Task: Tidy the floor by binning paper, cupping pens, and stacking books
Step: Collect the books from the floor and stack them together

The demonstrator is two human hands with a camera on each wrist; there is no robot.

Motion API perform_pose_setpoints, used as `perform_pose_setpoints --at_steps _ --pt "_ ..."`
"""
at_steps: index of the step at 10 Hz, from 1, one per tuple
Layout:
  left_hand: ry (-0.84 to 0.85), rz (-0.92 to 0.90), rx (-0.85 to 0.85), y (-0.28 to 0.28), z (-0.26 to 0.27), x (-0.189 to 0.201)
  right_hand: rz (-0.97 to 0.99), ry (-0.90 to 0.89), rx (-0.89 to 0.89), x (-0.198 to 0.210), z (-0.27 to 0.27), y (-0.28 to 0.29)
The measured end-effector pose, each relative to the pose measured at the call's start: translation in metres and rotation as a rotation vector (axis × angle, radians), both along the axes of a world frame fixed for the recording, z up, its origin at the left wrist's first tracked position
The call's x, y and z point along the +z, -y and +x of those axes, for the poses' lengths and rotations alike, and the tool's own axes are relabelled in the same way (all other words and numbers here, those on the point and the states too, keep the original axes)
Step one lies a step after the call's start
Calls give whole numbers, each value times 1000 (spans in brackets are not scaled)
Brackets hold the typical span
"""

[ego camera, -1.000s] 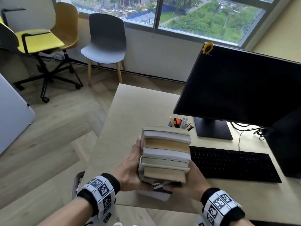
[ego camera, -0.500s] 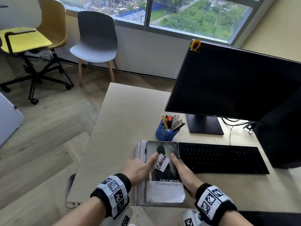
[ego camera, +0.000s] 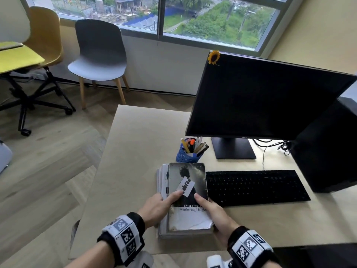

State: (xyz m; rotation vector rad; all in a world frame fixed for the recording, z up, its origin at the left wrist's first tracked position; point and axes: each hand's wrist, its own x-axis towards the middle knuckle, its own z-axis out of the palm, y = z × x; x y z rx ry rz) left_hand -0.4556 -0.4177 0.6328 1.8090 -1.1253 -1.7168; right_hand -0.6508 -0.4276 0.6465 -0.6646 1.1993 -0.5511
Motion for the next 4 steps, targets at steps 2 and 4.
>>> perform_pose_setpoints --at_steps 2,4 --pt "-1 41 -33 16 1 -1 5 -22 50 1 -4 16" --pt "25 106 16 3 11 -2 -172 -383 243 14 -4 0"
